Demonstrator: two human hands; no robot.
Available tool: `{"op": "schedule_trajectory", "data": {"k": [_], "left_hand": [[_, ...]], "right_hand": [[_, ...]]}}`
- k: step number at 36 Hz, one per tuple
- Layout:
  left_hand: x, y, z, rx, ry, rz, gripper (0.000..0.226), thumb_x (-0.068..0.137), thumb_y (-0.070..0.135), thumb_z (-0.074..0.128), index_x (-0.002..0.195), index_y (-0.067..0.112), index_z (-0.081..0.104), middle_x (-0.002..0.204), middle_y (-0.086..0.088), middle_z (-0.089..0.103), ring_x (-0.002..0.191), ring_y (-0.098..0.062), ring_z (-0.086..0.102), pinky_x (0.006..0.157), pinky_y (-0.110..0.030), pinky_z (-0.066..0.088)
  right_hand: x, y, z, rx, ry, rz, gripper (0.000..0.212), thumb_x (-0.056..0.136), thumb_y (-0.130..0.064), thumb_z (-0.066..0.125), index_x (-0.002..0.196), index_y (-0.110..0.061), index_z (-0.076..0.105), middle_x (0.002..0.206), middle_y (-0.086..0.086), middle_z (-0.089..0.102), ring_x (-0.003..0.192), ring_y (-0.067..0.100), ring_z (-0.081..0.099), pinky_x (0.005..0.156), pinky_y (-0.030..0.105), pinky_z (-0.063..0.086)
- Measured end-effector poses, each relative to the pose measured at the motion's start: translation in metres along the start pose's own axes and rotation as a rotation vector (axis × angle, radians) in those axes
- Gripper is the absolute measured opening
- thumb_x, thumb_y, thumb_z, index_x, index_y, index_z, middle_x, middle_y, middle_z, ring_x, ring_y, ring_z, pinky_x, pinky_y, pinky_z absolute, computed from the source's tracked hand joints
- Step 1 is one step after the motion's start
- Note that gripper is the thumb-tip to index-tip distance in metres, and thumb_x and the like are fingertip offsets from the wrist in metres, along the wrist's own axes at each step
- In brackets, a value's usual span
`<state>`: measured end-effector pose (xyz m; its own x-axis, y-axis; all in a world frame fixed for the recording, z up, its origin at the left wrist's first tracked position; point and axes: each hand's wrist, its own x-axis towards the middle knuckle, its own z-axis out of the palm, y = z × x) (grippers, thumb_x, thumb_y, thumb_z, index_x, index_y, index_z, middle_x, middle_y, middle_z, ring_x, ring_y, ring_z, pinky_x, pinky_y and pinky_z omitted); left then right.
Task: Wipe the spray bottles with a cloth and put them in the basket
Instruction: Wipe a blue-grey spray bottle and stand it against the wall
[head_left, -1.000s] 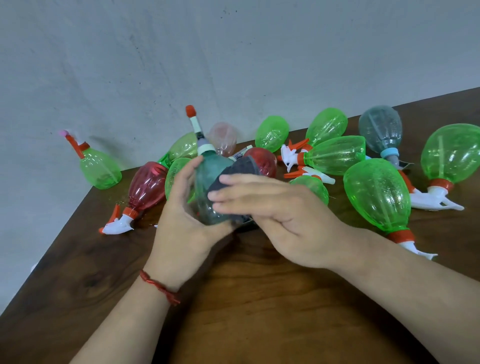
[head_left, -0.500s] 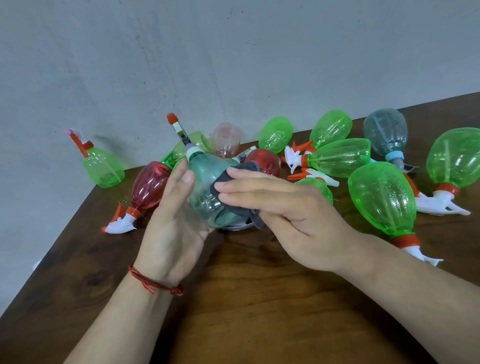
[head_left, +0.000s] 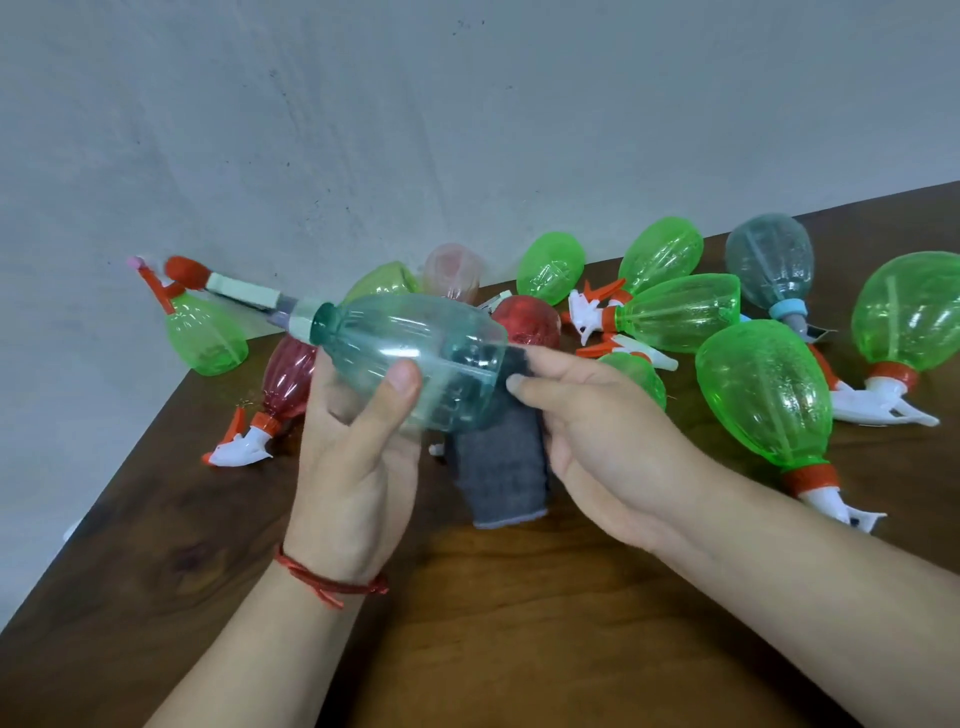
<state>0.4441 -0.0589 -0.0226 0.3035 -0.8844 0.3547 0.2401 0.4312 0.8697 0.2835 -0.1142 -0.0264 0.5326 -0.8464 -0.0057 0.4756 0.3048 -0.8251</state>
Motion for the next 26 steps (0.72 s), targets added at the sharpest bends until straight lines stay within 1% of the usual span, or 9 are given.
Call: {"op": "schedule_trajectory", "data": {"k": [2,3,5,7,8,12,18,24,26], "left_hand": [[-0.003,0.000,-0.001,0.060,-0.117,0.127,0.086,0.092,0.027,0.084,0.155,-0.004,0.034,0.150,-0.026,0.055,0.142,-0.049,0.051,0.118,-0.062,0.042],[-0.005,0.004,0.000,0.137,-0.073,0.146,0.085,0.090,0.028,0.086,0.152,-0.002,0.037,0.146,-0.021,0.060,0.140,-0.044,0.056,0.116,-0.057,0.045],[-0.005,0.006,-0.001,0.303,0.007,0.195,0.076,0.089,0.024,0.084,0.145,-0.003,0.041,0.134,-0.002,0.071,0.130,-0.024,0.066,0.107,-0.039,0.054],[-0.005,0.008,-0.003,0.428,-0.029,0.276,0.063,0.086,0.009,0.075,0.138,-0.006,0.043,0.120,0.021,0.074,0.117,0.000,0.069,0.098,-0.017,0.053],[-0.006,0.011,-0.004,0.469,-0.048,0.311,0.060,0.084,0.003,0.073,0.137,-0.002,0.044,0.120,0.026,0.072,0.117,0.004,0.067,0.098,-0.014,0.052],[0.001,0.016,-0.014,0.515,-0.104,0.326,0.067,0.084,-0.002,0.077,0.139,0.020,0.046,0.134,0.006,0.066,0.132,-0.011,0.064,0.108,-0.026,0.051],[0.004,0.020,-0.021,0.695,-0.195,0.360,0.073,0.085,0.010,0.085,0.145,0.026,0.046,0.141,0.018,0.063,0.138,-0.016,0.059,0.114,-0.031,0.048],[0.005,0.021,-0.030,0.719,-0.222,0.347,0.073,0.086,0.017,0.082,0.150,0.022,0.047,0.146,0.016,0.061,0.143,-0.021,0.056,0.118,-0.037,0.045],[0.004,0.022,-0.028,0.687,-0.212,0.329,0.072,0.086,0.018,0.082,0.149,0.021,0.048,0.144,0.011,0.063,0.142,-0.021,0.057,0.117,-0.037,0.046]], "right_hand": [[-0.002,0.002,0.000,0.001,-0.037,0.091,0.038,0.106,0.005,0.042,0.135,-0.001,0.067,0.129,0.017,0.073,0.125,0.030,0.068,0.109,0.044,0.054],[-0.003,0.002,0.001,0.003,-0.074,0.141,0.040,0.106,0.004,0.041,0.136,-0.001,0.066,0.132,0.017,0.072,0.128,0.030,0.067,0.113,0.046,0.051],[-0.009,0.003,0.003,0.015,-0.154,0.240,0.042,0.106,0.002,0.039,0.139,-0.003,0.064,0.135,0.014,0.071,0.130,0.029,0.065,0.114,0.045,0.050],[-0.013,0.002,0.006,0.049,-0.199,0.319,0.042,0.106,-0.001,0.039,0.140,-0.006,0.063,0.136,0.012,0.071,0.130,0.027,0.065,0.110,0.041,0.053],[-0.014,0.002,0.007,0.079,-0.200,0.348,0.041,0.106,-0.001,0.040,0.139,-0.007,0.064,0.134,0.011,0.071,0.128,0.026,0.067,0.106,0.038,0.055],[-0.014,-0.001,0.005,0.157,-0.082,0.407,0.027,0.104,0.003,0.046,0.113,-0.012,0.066,0.126,0.007,0.075,0.105,0.019,0.073,0.095,0.033,0.059],[-0.002,0.000,-0.010,0.137,0.001,0.472,0.044,0.103,0.002,0.049,0.146,-0.005,0.055,0.140,0.010,0.068,0.131,0.024,0.065,0.105,0.037,0.056],[0.001,-0.011,-0.014,0.013,0.072,0.335,0.039,0.104,0.003,0.040,0.134,0.005,0.065,0.134,0.024,0.068,0.131,0.035,0.063,0.114,0.044,0.049],[0.000,-0.012,-0.011,0.016,0.083,0.275,0.037,0.105,0.002,0.040,0.131,0.003,0.068,0.128,0.022,0.072,0.126,0.034,0.067,0.109,0.043,0.054]]}}
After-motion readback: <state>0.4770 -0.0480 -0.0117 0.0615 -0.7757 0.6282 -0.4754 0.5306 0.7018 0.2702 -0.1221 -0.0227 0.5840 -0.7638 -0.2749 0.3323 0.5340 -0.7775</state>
